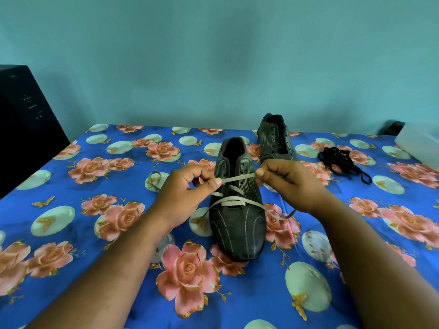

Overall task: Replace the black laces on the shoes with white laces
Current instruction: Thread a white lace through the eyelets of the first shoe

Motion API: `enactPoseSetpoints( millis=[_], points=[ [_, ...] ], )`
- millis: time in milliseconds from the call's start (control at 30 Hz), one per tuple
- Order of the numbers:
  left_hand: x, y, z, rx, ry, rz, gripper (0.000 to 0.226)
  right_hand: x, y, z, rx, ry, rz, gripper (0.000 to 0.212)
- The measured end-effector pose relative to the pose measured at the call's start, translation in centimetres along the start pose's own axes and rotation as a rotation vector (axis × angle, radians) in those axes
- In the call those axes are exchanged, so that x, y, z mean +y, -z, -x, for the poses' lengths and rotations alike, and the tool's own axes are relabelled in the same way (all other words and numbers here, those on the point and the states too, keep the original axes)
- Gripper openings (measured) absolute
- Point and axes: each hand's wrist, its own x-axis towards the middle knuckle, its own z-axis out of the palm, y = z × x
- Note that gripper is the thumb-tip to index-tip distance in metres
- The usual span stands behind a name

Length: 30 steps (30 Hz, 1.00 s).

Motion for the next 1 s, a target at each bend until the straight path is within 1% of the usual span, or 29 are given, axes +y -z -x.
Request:
enactPoseSetpoints(
  millis=[100, 200, 267, 367, 467, 500, 533, 600, 667, 733, 800, 867, 933, 1000],
  points=[
    [0.2, -0.3, 0.2, 0.005, -0.063, -0.048, 0.009, -0.1, -0.3, -0.1, -0.015, -0.01, -0.058, 0.028],
    [0.3, -0.7, 0.4, -0.007, -0.181, -0.099, 0.042, -1.2, -0.9, -0.2, -0.027, 0.036, -0.1, 0.027],
    [0.5, -1.1, 0.4, -0.024, -0.23, -0.151, 0.049, -1.9, -1.7, -0.2, -0.051, 0.077, -0.12, 0.025],
    [0.6, -1.6, 0.5, -0.004, -0.271, -0.21, 0.038, -2.4, -2.4, -0.4, -0.046, 0.111, -0.13, 0.022],
    [0.9, -1.6, 0.4, 0.034, -0.268, -0.168, 0.016, -2.4, -2.6, -0.4, -0.029, 0.101, -0.173, 0.023],
    [0.9, -1.5, 0.3, 0.033, -0.272, -0.153, 0.013, -2.4, -2.6, -0.5, -0.029, 0.102, -0.172, 0.024],
    [0.8, -1.4, 0.2, 0.03, -0.264, -0.113, 0.016, -2.2, -2.5, -0.5, -0.028, 0.107, -0.163, 0.025],
    [0.7, -1.0, -0.1, 0.073, -0.166, 0.054, 0.022, -1.8, -2.1, -0.6, -0.006, 0.104, -0.134, 0.025],
    [0.9, -0.3, -0.3, 0.182, 0.006, 0.243, 0.016, -1.3, -1.4, -0.6, 0.035, 0.076, -0.14, 0.025],
    [1.1, 0.3, -0.4, 0.303, 0.144, 0.285, 0.015, -0.8, -0.8, -0.6, 0.071, 0.028, -0.197, 0.025],
    [0.9, 0.6, -0.5, 0.336, 0.238, 0.244, 0.019, -0.4, -0.5, -0.7, 0.099, -0.011, -0.243, 0.027],
    [0.3, 0.3, -0.6, 0.305, 0.259, 0.148, 0.021, -0.2, -0.5, -0.8, 0.112, -0.02, -0.257, 0.031],
    [-0.7, -0.2, -0.5, 0.292, 0.15, -0.072, 0.03, -0.7, -0.7, -0.8, 0.112, -0.021, -0.289, 0.033],
    [-0.6, -0.4, -0.3, 0.266, -0.043, -0.251, 0.049, -1.4, -1.2, -0.7, 0.094, 0.003, -0.288, 0.03]
  ],
)
